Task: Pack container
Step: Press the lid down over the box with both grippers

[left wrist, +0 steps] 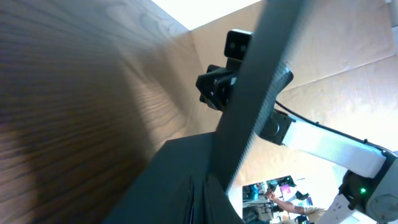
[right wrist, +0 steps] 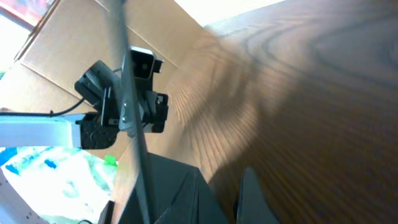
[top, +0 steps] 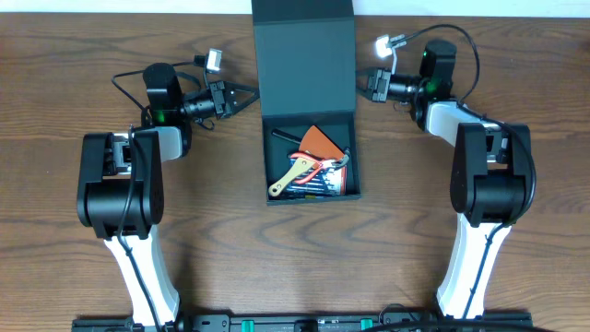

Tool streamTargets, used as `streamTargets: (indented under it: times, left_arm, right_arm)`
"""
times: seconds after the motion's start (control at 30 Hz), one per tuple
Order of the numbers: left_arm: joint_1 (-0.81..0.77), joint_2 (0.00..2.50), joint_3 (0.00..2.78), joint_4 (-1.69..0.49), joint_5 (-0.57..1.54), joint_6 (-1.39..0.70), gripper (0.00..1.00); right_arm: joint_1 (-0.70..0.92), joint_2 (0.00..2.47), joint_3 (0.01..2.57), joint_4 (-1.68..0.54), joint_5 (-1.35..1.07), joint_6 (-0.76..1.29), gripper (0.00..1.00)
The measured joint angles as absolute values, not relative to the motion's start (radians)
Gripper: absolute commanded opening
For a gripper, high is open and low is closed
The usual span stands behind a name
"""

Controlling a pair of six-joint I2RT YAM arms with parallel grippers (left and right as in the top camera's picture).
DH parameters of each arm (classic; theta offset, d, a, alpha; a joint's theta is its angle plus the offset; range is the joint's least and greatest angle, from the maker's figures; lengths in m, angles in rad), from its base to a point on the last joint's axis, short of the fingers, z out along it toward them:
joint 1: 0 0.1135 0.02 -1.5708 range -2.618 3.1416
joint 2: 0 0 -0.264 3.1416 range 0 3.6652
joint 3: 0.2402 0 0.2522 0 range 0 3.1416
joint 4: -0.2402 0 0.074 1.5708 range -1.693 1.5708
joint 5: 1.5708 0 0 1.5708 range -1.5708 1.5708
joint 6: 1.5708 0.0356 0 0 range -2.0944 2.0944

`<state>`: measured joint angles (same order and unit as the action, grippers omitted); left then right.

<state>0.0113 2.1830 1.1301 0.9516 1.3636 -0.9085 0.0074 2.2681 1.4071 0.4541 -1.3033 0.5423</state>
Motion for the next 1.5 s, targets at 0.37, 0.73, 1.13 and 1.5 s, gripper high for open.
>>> streamTargets:
  times: [0.37, 0.73, 1.13, 1.5]
  left_arm:
    - [0.01, 2.183, 1.13, 1.155, 1.447, -1.067, 0.06]
    - [0.01, 2.183, 1.13, 1.286, 1.526, -1.222, 0.06]
    - [0.01, 2.183, 1.13, 1.421, 1.546, -1.374, 0.06]
    - [0.01, 2.183, 1.13, 1.45, 1.535, -1.42, 0.13]
  right_arm:
    - [0.004, 2.268, 1.426, 0.455, -1.33, 0.56, 0.01]
    - [-0.004, 2.268, 1.426, 0.454, -1.345, 0.57, 0.01]
    - [-0.009, 2.268, 1.426, 0.455, -1.359, 0.574, 0.02]
    - [-0.01, 2.268, 1.426, 0.542, -1.37, 0.618, 0.99]
